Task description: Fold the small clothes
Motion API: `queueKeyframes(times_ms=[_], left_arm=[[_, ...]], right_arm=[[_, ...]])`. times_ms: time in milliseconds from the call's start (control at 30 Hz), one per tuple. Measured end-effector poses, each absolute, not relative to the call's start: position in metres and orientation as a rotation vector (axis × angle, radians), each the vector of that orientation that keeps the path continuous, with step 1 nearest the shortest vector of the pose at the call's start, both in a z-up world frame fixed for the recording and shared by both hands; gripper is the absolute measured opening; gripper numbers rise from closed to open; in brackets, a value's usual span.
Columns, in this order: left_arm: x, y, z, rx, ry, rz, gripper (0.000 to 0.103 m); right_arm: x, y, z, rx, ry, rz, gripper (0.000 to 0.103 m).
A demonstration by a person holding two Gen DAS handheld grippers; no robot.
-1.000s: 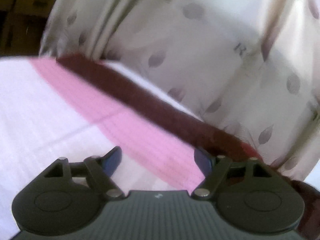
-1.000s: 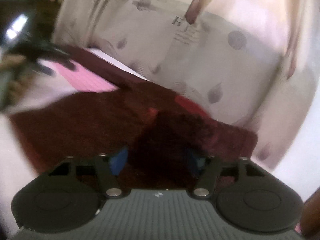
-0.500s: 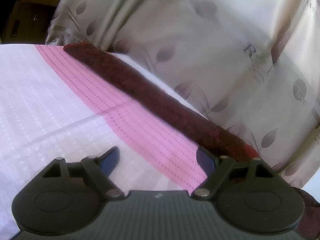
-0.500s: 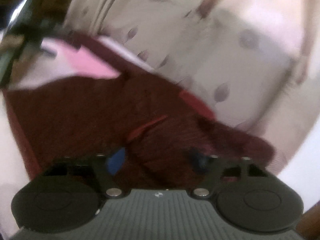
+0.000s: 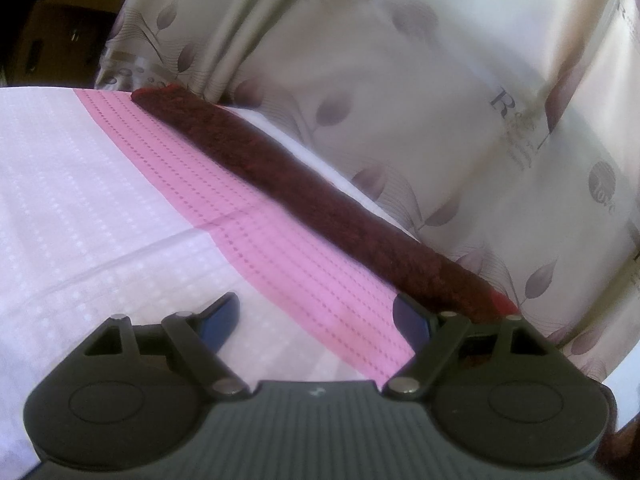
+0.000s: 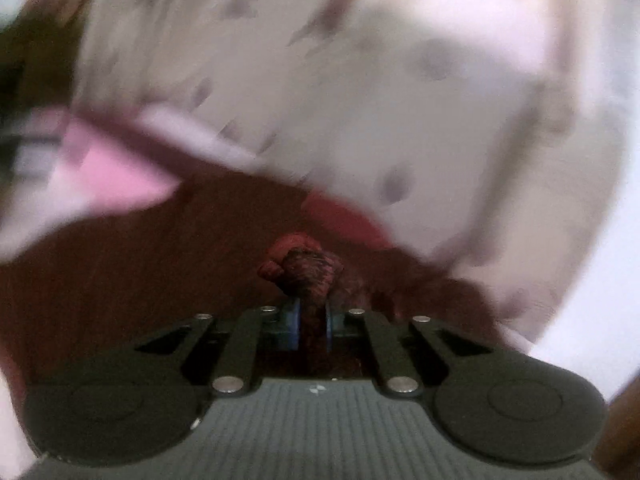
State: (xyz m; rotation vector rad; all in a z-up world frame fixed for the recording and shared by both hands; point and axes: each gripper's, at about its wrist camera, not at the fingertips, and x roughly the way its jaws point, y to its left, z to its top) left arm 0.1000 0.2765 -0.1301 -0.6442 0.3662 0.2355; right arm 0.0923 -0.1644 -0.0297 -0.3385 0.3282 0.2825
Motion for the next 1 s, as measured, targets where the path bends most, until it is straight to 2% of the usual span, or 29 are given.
queueKeyframes(times_ms=[133, 233, 367, 500, 667, 700, 800, 867, 1000], left_arm=[[0.099, 0.277, -0.130, -0.649, 0.363, 0.239, 0.084], [0.100, 0.276, -0.130, -0.644, 0.365, 0.245, 0.084], [0.101, 0.273, -0.129, -0.627, 0.375, 0.252, 0.085], [0.104, 0.270, -0.127, -0.605, 0.387, 0.263, 0.085], [0.106, 0.268, -0.126, -0.581, 0.400, 0.271, 0.086], [0.106, 0.268, -0.126, -0.578, 0.401, 0.267, 0.087], [0.105, 0.263, -0.119, -0.526, 0.418, 0.226, 0.087], [0.088, 0.251, -0.104, -0.449, 0.385, 0.172, 0.087], [0.039, 0.228, -0.079, -0.330, 0.384, 0.009, 0.087]], right_arm=[[0.102, -0.282, 0.017, -0.070, 0.249, 0.086, 0.012], [0.108, -0.366, 0.027, 0.095, 0.234, -0.051, 0.013], [0.112, -0.465, -0.001, 0.309, 0.257, -0.186, 0.013], [0.126, -0.528, -0.052, 0.454, 0.313, -0.284, 0.013], [0.141, -0.567, -0.125, 0.608, 0.441, -0.337, 0.014], [0.138, -0.572, -0.137, 0.661, 0.438, -0.342, 0.024], [0.108, -0.574, -0.141, 0.743, 0.350, -0.378, 0.033], [0.079, -0.550, -0.137, 0.750, 0.307, -0.283, 0.033], [0.028, -0.449, -0.120, 0.523, 0.458, 0.148, 0.035]])
